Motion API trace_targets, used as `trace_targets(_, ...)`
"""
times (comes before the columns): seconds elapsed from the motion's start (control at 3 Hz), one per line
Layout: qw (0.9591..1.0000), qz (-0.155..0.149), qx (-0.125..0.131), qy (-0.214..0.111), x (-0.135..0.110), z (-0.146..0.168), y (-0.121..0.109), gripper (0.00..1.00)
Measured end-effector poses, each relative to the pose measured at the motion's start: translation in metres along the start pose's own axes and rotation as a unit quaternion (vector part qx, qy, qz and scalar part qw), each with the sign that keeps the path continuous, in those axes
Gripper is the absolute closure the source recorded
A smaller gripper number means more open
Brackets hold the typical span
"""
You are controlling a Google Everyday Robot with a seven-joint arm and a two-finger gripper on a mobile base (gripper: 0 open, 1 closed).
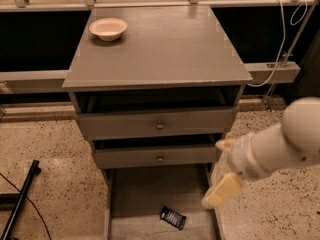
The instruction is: Pick rxbar blueberry from bottom drawer and place on counter
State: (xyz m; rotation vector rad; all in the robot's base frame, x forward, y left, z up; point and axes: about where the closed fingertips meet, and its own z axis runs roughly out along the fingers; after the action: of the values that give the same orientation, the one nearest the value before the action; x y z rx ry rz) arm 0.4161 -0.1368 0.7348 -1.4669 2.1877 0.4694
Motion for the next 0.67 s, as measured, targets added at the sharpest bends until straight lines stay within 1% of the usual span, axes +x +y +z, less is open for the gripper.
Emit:
trace_targets(0.33, 0.9964, 0.015, -0.041, -0.073, 0.031, 0.087, 0.023, 0.00)
trace_targets(0.67, 0.9889, 0.011, -0.012, -0.148, 0.049, 0.161, 0.002, 0.00)
